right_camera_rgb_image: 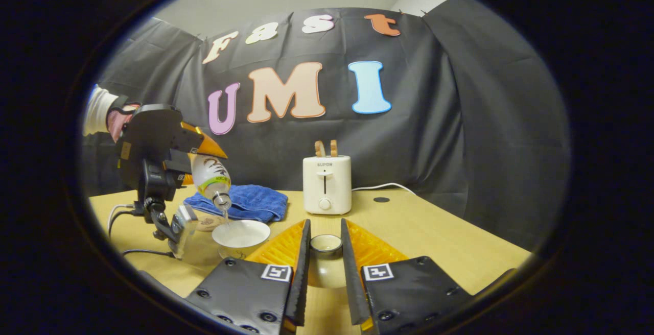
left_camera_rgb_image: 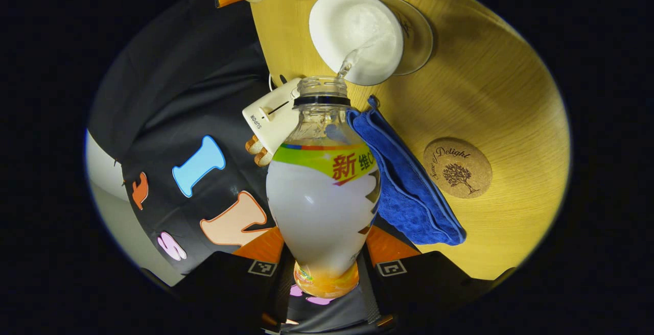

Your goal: Open the teacup lid with one hand, grasp the water bottle and pour water into the teacup with the other hand; after pouring, place the water bottle on the coaster and then close the teacup lid.

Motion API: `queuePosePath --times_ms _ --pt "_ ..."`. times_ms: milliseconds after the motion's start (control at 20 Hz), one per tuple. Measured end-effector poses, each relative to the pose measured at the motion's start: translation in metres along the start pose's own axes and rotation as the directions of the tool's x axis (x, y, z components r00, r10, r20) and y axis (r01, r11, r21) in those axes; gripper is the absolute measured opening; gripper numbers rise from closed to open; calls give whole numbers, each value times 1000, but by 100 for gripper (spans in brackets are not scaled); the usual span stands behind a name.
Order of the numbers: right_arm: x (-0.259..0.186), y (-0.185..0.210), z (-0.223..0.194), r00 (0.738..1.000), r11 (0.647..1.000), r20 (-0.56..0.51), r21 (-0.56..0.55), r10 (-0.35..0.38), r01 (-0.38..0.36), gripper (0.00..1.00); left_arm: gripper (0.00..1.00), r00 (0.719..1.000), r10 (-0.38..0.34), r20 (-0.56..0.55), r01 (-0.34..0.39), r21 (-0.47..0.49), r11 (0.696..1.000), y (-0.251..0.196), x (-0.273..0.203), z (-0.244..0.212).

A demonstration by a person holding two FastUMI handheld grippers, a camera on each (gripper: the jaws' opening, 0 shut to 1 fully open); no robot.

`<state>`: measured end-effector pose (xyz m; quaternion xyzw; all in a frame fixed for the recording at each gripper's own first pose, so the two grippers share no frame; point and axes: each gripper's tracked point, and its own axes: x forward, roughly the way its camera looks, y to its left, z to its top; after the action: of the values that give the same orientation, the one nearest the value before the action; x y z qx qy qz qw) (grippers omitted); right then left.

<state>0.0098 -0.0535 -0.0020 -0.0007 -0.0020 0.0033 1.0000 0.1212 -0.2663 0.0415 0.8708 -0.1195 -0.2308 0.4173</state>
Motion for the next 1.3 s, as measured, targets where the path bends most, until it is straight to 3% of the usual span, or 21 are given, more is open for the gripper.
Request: queuePosePath --times_ms 450,650,750,850,1000,1150,1250,1300 --pt "-1 1 1 1000 1000 -1 0 6 -6 36 55 1000 0 6 0 12 1000 5 4 3" --pt "0 0 1 1000 1000 -1 0 6 -6 36 55 999 27 21 -24 -120 992 -2 1 4" --pt "0 0 1 1000 1000 -1 0 6 -6 36 55 999 31 36 -22 -223 975 -11 -2 7" --pt "0 0 1 1000 1000 -1 0 6 -6 36 55 998 10 57 12 -375 927 -28 -5 10" --pt "0 1 1 1000 1000 -1 0 6 -6 36 55 994 10 105 53 -574 817 -33 -13 19" --pt "-1 1 1 1000 1000 -1 0 6 -6 36 55 993 31 114 66 -751 657 -39 -17 16" --pt "-1 1 2 1000 1000 -1 0 6 -6 36 55 991 69 111 53 -824 564 -41 -19 10" --pt "-2 1 1 1000 1000 -2 0 6 -6 36 54 991 81 104 50 -863 503 -43 -21 9"
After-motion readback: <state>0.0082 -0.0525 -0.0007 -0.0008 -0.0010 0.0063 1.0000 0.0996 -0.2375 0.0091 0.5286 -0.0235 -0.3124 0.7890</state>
